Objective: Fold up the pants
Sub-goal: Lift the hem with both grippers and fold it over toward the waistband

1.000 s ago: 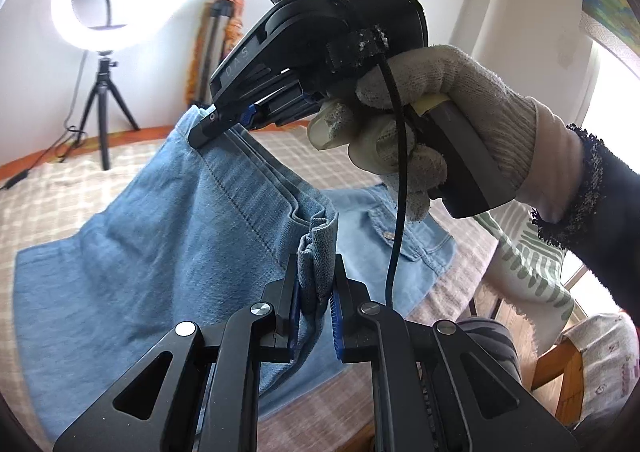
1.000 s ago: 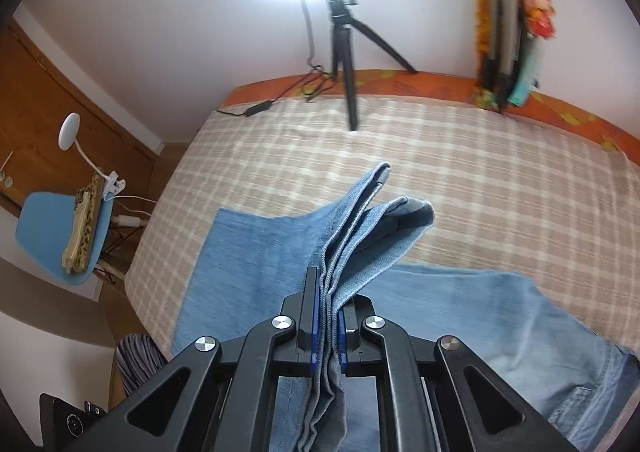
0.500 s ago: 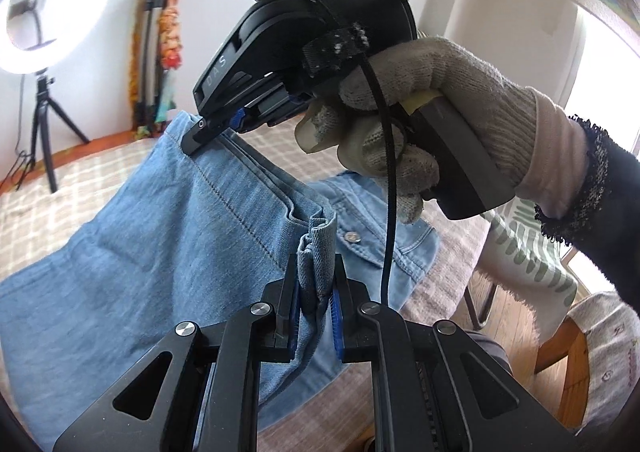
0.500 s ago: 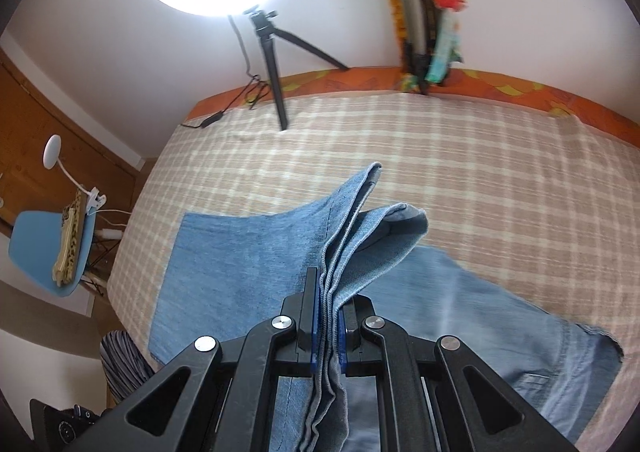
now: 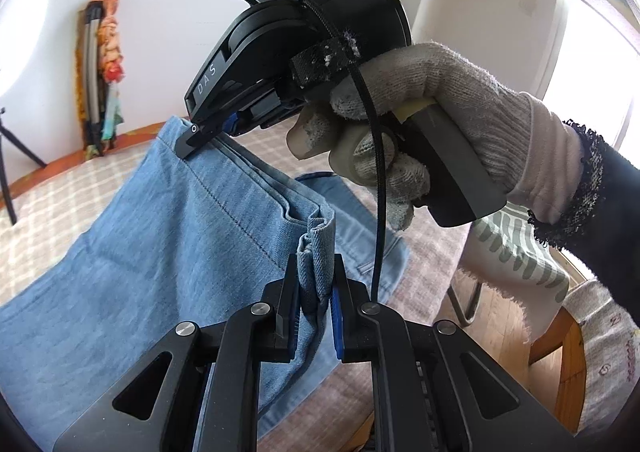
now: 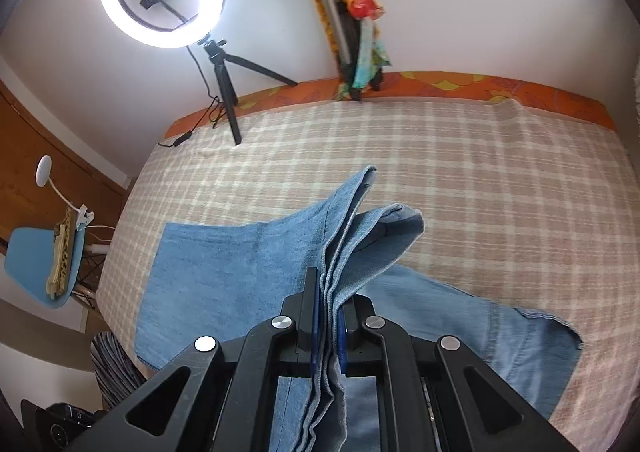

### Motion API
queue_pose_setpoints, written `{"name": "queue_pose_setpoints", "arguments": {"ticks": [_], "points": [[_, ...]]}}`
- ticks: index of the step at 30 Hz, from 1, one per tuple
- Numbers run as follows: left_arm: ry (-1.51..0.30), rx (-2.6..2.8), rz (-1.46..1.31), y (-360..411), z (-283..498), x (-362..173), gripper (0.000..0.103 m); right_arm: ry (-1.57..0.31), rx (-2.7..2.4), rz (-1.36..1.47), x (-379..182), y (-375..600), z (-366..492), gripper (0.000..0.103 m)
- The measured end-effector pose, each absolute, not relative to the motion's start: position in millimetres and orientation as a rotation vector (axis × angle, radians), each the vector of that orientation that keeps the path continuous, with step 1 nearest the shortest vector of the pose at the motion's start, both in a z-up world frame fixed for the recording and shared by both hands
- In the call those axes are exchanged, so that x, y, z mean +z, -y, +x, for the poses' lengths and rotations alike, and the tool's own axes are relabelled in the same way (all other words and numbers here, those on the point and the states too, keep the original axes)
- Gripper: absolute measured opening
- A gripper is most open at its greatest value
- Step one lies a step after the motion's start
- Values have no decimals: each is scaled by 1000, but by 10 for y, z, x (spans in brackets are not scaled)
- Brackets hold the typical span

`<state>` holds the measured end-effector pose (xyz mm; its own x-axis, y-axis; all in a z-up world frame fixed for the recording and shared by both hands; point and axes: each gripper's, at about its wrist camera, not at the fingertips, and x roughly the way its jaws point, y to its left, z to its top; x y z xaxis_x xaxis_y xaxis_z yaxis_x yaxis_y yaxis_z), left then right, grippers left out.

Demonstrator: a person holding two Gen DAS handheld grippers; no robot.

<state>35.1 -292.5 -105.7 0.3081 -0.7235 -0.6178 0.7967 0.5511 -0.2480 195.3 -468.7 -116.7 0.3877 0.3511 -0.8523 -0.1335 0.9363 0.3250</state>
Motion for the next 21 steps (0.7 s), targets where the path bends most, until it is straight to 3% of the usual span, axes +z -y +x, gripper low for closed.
{"name": "queue_pose_setpoints", "arguments": {"ticks": [21], "points": [[-826, -1212, 190, 3905, 171, -1292, 11, -1169, 154, 305, -1467, 5909, 1528, 4]]}}
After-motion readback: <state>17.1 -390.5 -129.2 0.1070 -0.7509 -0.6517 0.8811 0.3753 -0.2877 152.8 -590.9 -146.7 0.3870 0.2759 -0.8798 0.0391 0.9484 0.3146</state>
